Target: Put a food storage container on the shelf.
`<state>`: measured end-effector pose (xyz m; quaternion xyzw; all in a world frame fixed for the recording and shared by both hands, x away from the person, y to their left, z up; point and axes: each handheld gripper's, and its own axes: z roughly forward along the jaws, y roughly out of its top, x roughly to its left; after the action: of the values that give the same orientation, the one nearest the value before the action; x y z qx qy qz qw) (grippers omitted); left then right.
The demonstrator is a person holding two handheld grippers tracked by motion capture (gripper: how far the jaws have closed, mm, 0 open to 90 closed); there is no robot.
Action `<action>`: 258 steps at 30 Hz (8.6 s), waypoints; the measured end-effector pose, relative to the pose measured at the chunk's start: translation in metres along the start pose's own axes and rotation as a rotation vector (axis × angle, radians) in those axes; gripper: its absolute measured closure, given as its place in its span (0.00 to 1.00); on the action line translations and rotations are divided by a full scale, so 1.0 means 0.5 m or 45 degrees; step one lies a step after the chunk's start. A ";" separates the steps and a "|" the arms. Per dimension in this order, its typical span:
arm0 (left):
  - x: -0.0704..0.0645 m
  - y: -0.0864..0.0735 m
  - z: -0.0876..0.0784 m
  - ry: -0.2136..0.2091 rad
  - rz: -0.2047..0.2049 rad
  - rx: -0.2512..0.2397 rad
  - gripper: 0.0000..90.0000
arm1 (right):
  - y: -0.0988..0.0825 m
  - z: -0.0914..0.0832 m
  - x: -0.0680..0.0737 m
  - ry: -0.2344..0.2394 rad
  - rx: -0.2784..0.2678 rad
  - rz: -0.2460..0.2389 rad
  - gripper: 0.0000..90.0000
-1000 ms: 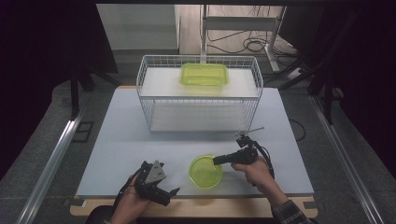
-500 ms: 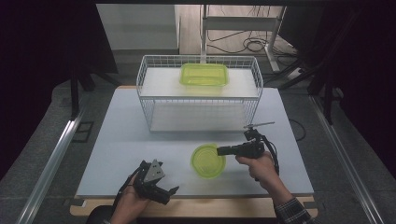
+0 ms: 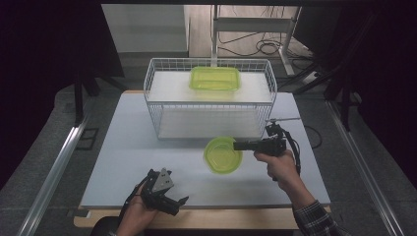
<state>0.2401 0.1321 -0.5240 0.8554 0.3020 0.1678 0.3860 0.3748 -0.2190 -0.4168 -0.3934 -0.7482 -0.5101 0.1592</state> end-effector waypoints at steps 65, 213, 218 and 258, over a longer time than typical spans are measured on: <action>0.002 -0.001 0.000 -0.002 -0.005 0.000 0.00 | 0.376 -0.016 0.100 -0.211 -0.404 -0.014 0.90; 0.004 0.002 0.001 -0.016 -0.050 0.034 0.00 | 0.037 0.031 0.029 -0.498 -0.123 -0.525 0.07; 0.004 0.003 0.000 -0.021 -0.053 0.036 0.00 | 0.021 0.036 0.029 -0.509 -0.106 -0.532 0.06; 0.001 0.002 0.003 0.001 -0.027 0.040 0.00 | -0.125 -0.015 -0.007 -0.660 -0.031 -0.549 0.00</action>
<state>0.2418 0.1311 -0.5243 0.8580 0.3137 0.1592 0.3744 0.3289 -0.2377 -0.4557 -0.3444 -0.8237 -0.4238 -0.1526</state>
